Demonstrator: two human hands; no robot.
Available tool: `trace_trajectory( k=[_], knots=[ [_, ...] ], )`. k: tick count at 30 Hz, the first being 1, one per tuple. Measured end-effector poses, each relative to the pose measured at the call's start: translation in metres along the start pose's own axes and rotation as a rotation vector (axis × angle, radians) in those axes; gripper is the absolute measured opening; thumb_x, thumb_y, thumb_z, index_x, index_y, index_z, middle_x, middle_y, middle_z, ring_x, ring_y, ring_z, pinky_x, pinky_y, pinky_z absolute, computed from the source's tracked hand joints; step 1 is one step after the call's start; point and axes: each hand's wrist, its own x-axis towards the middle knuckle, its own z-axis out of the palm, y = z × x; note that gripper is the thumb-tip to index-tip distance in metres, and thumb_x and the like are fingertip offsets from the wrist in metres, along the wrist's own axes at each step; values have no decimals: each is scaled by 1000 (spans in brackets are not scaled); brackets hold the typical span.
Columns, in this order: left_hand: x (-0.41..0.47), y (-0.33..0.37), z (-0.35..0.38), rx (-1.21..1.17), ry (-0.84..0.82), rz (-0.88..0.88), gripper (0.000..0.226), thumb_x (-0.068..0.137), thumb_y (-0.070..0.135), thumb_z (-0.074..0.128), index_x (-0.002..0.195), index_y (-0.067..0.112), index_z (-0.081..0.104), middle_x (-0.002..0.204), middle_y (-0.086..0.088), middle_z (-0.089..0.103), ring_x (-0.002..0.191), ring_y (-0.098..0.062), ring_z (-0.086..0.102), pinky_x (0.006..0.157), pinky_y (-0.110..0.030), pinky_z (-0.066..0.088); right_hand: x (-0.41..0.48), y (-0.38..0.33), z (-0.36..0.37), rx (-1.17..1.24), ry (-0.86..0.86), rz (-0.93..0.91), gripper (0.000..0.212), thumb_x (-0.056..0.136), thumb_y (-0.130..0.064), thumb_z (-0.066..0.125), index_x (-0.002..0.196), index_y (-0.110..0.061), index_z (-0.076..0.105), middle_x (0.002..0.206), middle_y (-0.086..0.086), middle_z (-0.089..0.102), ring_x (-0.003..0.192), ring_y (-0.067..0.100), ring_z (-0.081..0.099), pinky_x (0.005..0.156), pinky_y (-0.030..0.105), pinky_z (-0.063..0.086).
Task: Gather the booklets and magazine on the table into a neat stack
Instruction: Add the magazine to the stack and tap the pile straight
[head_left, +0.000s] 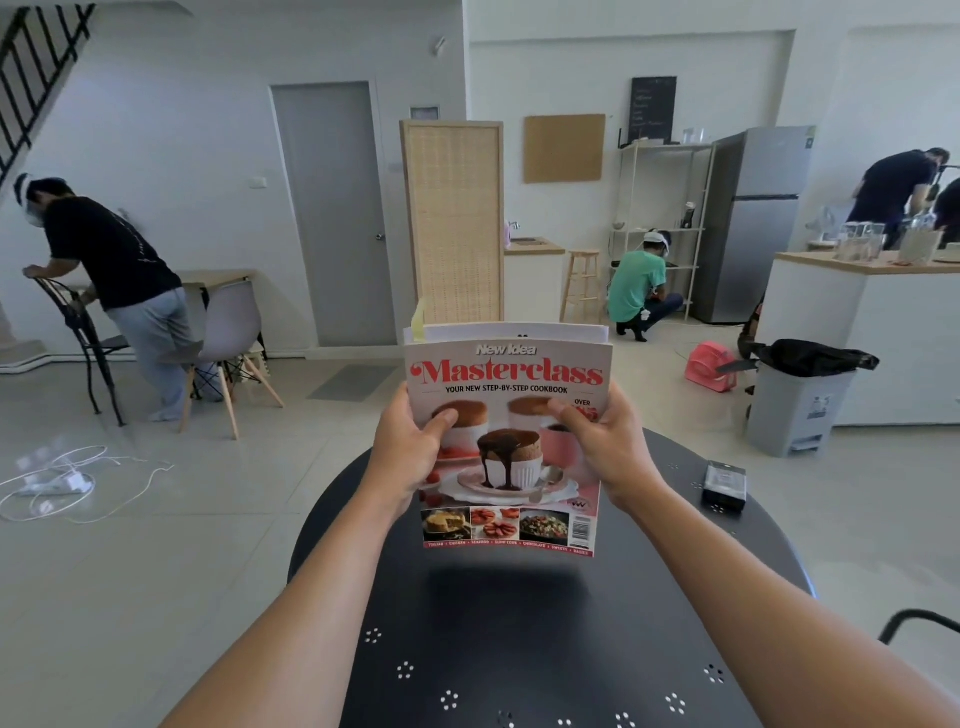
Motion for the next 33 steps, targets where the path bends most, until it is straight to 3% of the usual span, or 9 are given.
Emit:
trace_trajectory(
  k=[6,10,14,16,19,21,25,28,33],
  knots=[
    [-1,-10,-2,0,19,-24,42,94,4,63,132,19,53,124,1,66,114,-15,58,86,-28,48,-2,11,7,-11,11,19,30,91,-4,66,111,-26,62,108,-5,74,100,7,71,92,35,58],
    [-2,-19,-5,7,30,-51,41,94,3,64,131,17,54,123,0,67,116,-18,59,95,-39,50,-4,22,12,-19,12,34,31,90,-7,68,118,-20,63,114,1,74,107,16,70,95,42,57],
    [-6,-23,-8,21,22,-40,39,95,7,62,132,18,52,120,3,66,110,-14,59,81,-24,51,-5,27,12,-16,17,41,33,91,-10,68,121,-20,60,114,-1,73,106,15,69,91,39,57],
    [-14,-35,-13,72,-36,-87,36,96,10,61,130,20,52,118,5,66,110,-14,60,86,-30,53,-15,36,8,-16,-44,94,38,92,-12,66,127,-22,51,116,0,71,103,19,71,86,39,59],
    [-31,-60,-19,217,-110,-153,30,97,13,60,127,20,55,112,11,65,108,-7,61,92,-29,50,-39,59,1,-134,-78,172,28,97,-8,58,116,-27,51,101,1,73,94,22,73,85,45,60],
    [-35,-68,-21,207,-94,-149,25,97,12,60,122,18,58,106,12,68,99,1,63,85,-23,52,-42,62,2,-215,-40,173,23,98,-8,56,110,-27,54,95,-1,73,90,18,71,82,41,59],
    [-19,-62,-24,221,-45,-202,16,96,11,63,111,14,64,100,2,74,91,-10,71,73,-26,55,-18,47,9,-363,-52,215,15,98,-16,56,111,-23,54,97,-1,69,85,15,70,71,32,58],
    [-1,-55,-27,232,-27,-287,5,93,8,66,97,11,68,94,-7,76,81,-20,74,64,-31,56,8,47,15,-421,-78,351,14,95,-21,59,109,-24,57,96,1,72,82,19,74,75,40,61],
    [20,-65,-31,324,-48,-452,10,90,3,68,82,8,67,86,-12,75,69,-23,71,54,-29,53,30,64,30,-517,-144,518,17,90,-14,59,106,-14,64,94,5,75,81,22,75,79,44,62]
  ],
)
